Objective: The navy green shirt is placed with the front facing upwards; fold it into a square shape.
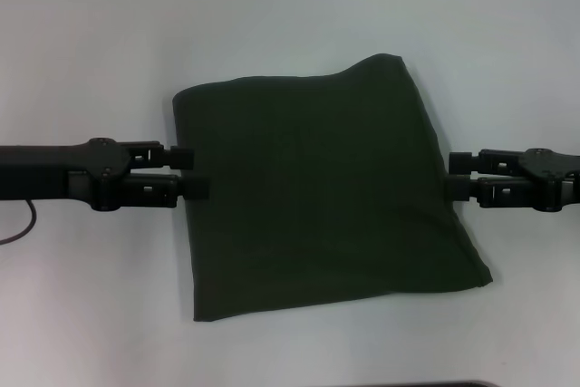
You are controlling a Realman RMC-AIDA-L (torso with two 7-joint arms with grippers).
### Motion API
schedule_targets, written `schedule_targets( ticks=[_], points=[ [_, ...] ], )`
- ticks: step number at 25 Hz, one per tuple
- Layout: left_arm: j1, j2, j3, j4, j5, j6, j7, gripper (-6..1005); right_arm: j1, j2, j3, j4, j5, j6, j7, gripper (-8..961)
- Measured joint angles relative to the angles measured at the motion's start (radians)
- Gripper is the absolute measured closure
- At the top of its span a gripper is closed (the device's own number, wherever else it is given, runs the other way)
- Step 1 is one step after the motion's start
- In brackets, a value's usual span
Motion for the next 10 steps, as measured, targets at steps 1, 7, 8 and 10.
schedule_targets(
  ticks=[1, 7, 8, 10],
  points=[
    [0.001, 0.0, 0.0, 0.0, 0.0, 0.0, 0.0, 178, 0.0, 0.0, 0.0, 0.0, 0.0, 0.0, 0.0, 31],
    [0.001, -0.002, 0.0, 0.0, 0.002, 0.001, 0.0, 177, 0.0, 0.0, 0.002, -0.002, 0.0, -0.001, 0.003, 31],
    [0.002, -0.002, 0.0, 0.0, 0.002, 0.001, 0.0, 177, 0.0, 0.0, 0.002, -0.002, 0.0, -0.001, 0.003, 31],
    [0.002, -0.003, 0.0, 0.0, 0.002, 0.001, 0.0, 177, 0.0, 0.0, 0.002, -0.002, 0.0, -0.001, 0.004, 31]
  ],
)
